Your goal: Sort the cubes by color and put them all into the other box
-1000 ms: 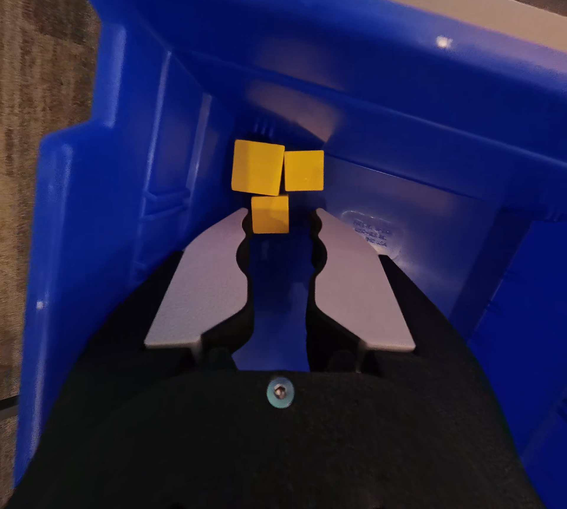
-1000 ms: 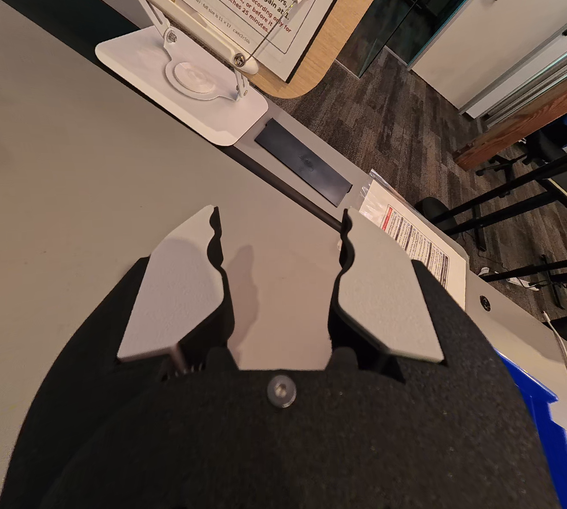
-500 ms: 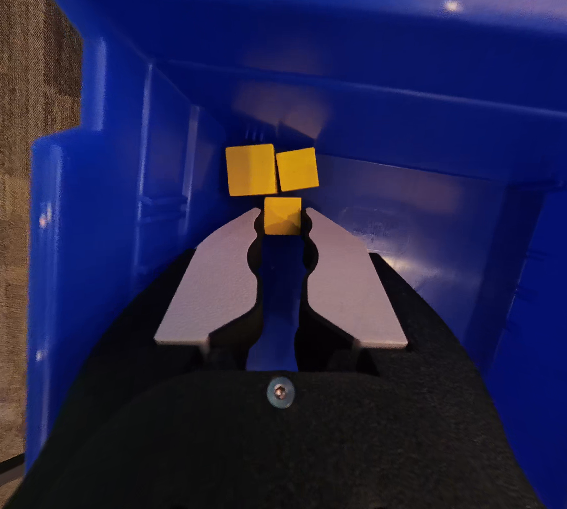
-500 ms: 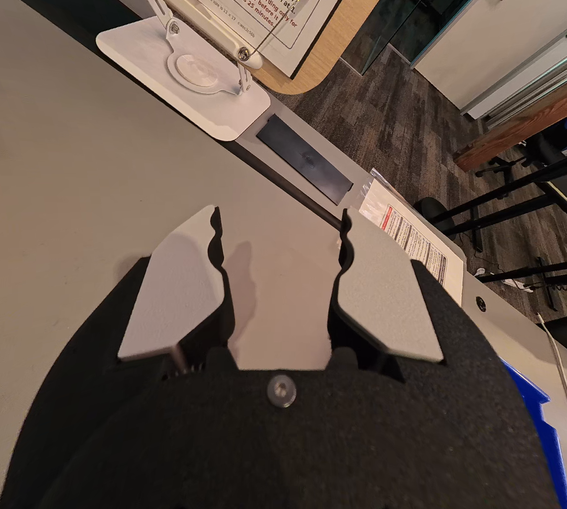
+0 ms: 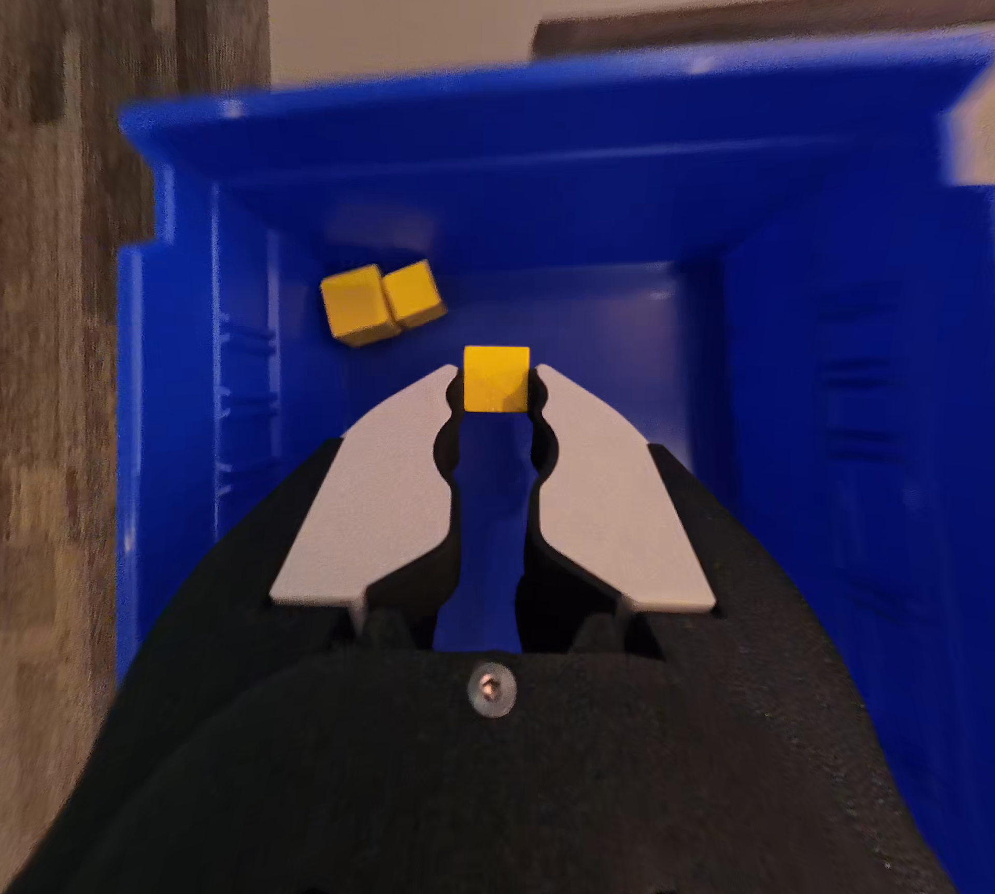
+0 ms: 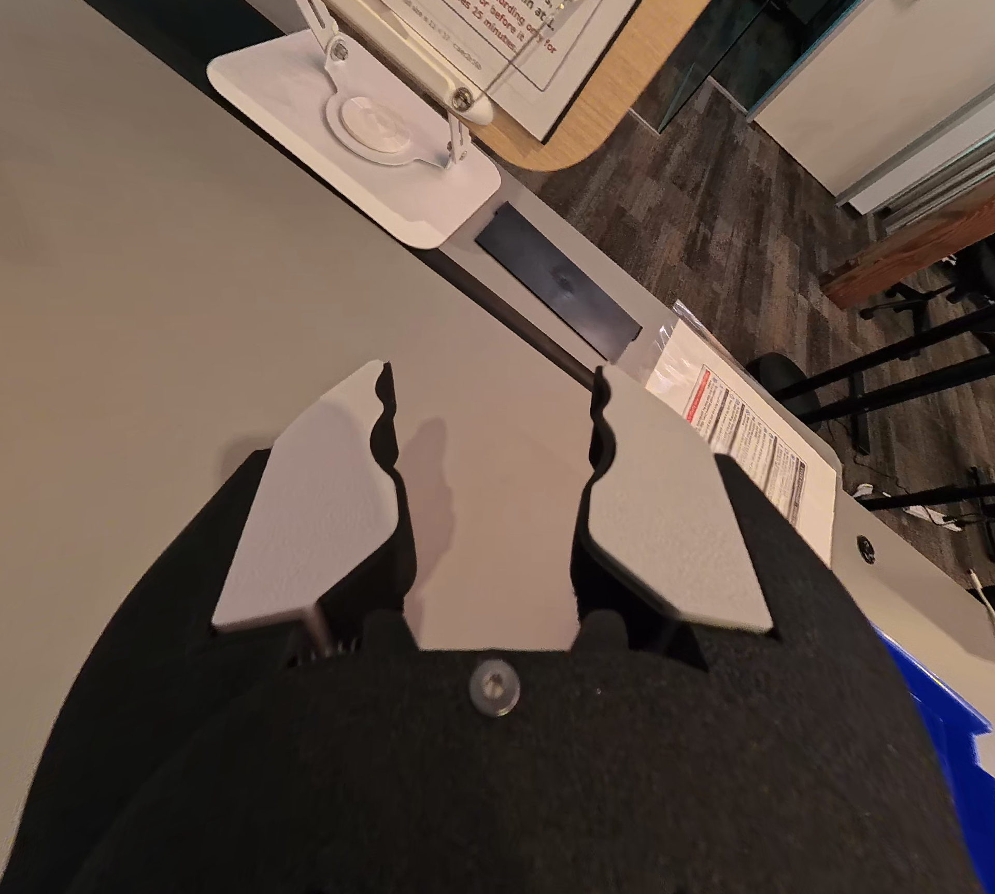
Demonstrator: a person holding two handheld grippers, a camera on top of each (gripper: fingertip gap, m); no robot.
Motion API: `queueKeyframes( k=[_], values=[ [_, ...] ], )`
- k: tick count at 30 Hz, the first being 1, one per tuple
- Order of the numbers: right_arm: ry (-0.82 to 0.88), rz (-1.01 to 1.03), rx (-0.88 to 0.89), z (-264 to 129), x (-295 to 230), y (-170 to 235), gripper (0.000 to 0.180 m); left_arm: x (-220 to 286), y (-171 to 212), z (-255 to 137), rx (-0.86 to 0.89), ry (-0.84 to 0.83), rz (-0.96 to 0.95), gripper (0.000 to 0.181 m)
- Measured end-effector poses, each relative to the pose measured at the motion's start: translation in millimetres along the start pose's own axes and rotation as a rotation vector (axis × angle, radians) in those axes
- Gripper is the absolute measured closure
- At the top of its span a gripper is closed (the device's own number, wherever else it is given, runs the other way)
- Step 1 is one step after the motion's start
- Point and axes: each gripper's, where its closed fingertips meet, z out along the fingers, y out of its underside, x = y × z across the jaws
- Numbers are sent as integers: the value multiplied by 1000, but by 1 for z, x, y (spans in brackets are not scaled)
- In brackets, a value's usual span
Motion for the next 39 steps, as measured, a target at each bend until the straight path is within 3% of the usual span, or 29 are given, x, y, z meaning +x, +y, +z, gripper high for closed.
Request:
queueKeyframes(
  k=[4, 8, 15, 19, 26, 28, 29, 32, 39],
  values=[
    [-119, 43, 65, -4, -26, -18, 113, 61, -42, -54, 267, 84, 179, 158],
    [-374, 159, 184, -18, -77, -51, 117, 157, -69, -120, 554, 146, 449, 158],
    [-701, 278, 312, -60, -152, -96, 121, 335, -56, -170, 816, 265, 751, 159],
    [-805, 344, 313, -72, -168, -103, 119, 400, -44, -178, 898, 266, 876, 159],
    [-935, 388, 278, -74, -178, -99, 126, 455, -35, -181, 919, 324, 973, 159],
    [-968, 383, 259, -74, -181, -96, 138, 462, -35, -180, 929, 324, 993, 159],
    [-971, 376, 255, -73, -181, -94, 152, 466, -34, -179, 923, 336, 1000, 159],
    [-981, 376, 257, -72, -177, -93, 157, 472, -33, -177, 924, 342, 993, 159],
    [-708, 293, 308, -56, -126, -87, 158, 468, -30, -154, 857, 345, 906, 134]
  ],
)
